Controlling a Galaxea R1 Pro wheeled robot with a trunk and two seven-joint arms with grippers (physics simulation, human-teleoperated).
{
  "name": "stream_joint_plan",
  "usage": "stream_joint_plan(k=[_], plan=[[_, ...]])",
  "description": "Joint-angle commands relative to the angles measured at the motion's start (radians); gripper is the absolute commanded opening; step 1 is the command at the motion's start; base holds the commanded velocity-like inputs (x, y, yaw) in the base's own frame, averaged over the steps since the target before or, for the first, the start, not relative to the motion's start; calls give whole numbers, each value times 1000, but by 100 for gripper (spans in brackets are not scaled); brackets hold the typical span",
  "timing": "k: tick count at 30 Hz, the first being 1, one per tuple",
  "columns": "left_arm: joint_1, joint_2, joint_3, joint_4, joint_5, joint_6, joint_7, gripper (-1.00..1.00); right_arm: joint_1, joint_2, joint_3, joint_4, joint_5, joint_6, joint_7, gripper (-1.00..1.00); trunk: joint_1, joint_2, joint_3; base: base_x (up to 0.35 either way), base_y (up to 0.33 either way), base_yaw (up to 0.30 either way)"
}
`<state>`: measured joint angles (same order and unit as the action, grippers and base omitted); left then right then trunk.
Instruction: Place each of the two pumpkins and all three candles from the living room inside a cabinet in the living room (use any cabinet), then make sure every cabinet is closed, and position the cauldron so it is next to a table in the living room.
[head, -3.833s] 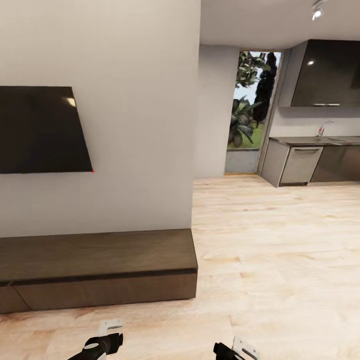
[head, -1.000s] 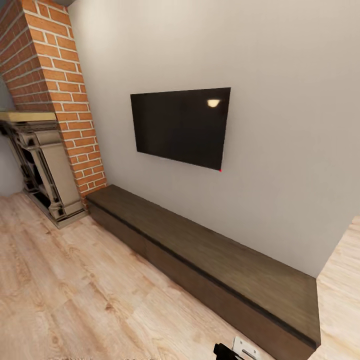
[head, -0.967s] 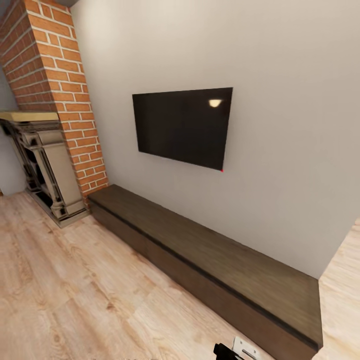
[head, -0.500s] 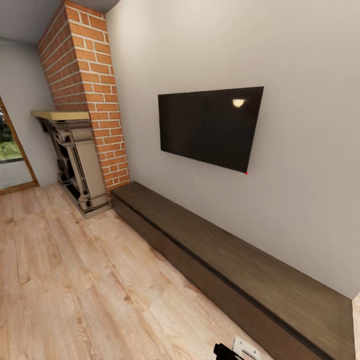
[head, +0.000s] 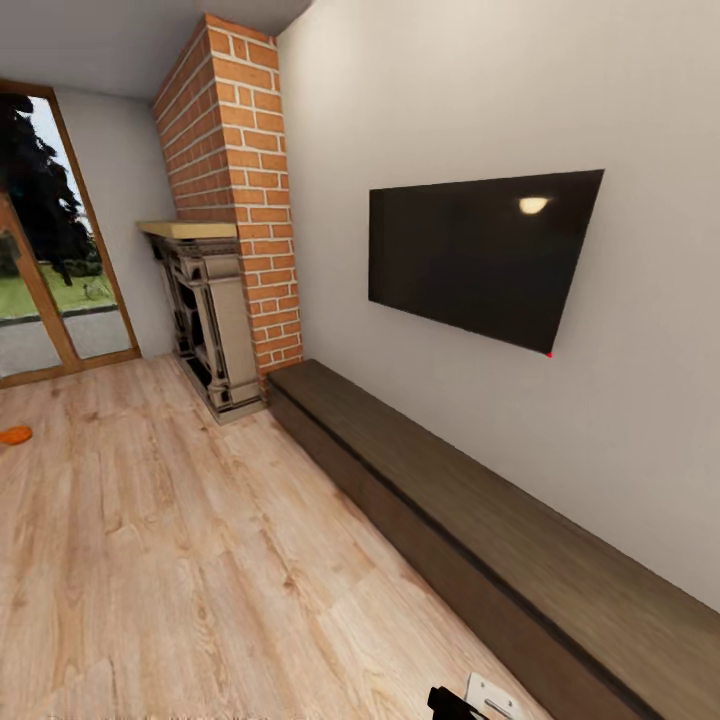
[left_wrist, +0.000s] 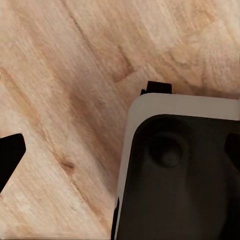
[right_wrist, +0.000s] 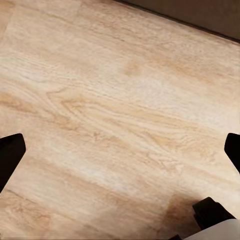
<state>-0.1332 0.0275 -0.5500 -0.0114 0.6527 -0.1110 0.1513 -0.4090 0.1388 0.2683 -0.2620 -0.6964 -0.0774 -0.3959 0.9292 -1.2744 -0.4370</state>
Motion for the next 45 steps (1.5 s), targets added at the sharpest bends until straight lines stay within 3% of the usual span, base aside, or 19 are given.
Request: stream_joint_plan(k=[1,40,45], plan=[[0,0,-8,-1,6,-1,4,100,-1,-1,8,0,-11,-5,-4,100,0,-1,-1,0,0,290],[0,0,-6,-1,11,-1,4,100,-1,-4,8,0,-12,-5,-1,100,0,-1,-1,0,0,290],[1,-23,2,-1,24,0,0,100,-1,-2,8,0,-12,-5,0,100,0,-1,-1,0,0,290]])
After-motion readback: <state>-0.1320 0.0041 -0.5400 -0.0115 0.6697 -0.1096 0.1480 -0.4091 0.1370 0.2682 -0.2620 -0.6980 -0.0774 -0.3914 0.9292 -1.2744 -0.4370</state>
